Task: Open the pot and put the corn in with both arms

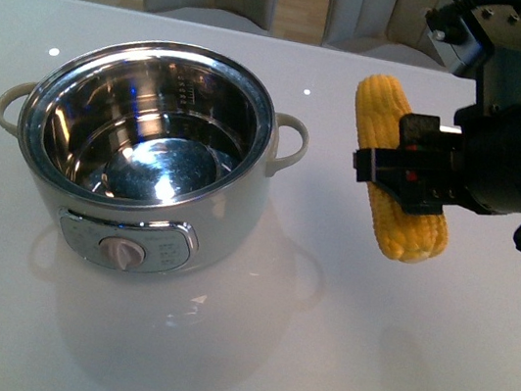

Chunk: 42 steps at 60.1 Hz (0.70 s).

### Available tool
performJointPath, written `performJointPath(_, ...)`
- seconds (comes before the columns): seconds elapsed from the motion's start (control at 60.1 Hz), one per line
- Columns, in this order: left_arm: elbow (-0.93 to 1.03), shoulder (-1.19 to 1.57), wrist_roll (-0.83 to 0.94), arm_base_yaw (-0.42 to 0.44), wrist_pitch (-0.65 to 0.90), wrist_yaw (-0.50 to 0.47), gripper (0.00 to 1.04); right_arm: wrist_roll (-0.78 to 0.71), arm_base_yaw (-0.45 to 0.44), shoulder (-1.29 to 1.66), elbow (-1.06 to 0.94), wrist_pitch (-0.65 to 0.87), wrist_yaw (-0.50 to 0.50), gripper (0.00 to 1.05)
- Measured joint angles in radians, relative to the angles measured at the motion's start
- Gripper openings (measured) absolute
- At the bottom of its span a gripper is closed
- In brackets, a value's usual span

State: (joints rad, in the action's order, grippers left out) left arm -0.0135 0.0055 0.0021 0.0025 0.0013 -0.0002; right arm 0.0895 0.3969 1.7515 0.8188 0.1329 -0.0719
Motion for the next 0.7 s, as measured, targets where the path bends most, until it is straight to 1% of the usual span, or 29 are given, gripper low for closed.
performJointPath(0.333, 0.0, 0.0, 0.0, 0.0, 0.0, 0.0, 0.98, 0.107, 0.075, 0.0, 0.094, -0.051, -0.005, 0.22)
performJointPath(0.449, 0.0, 0.0, 0.0, 0.0, 0.0, 0.0, 0.98, 0.169, 0.089, 0.02, 0.155, -0.056, -0.037, 0.21)
performJointPath(0.698, 0.0, 0.0, 0.0, 0.0, 0.0, 0.0, 0.98, 0.264, 0.116, 0.094, 0.227, -0.048, -0.066, 0.21)
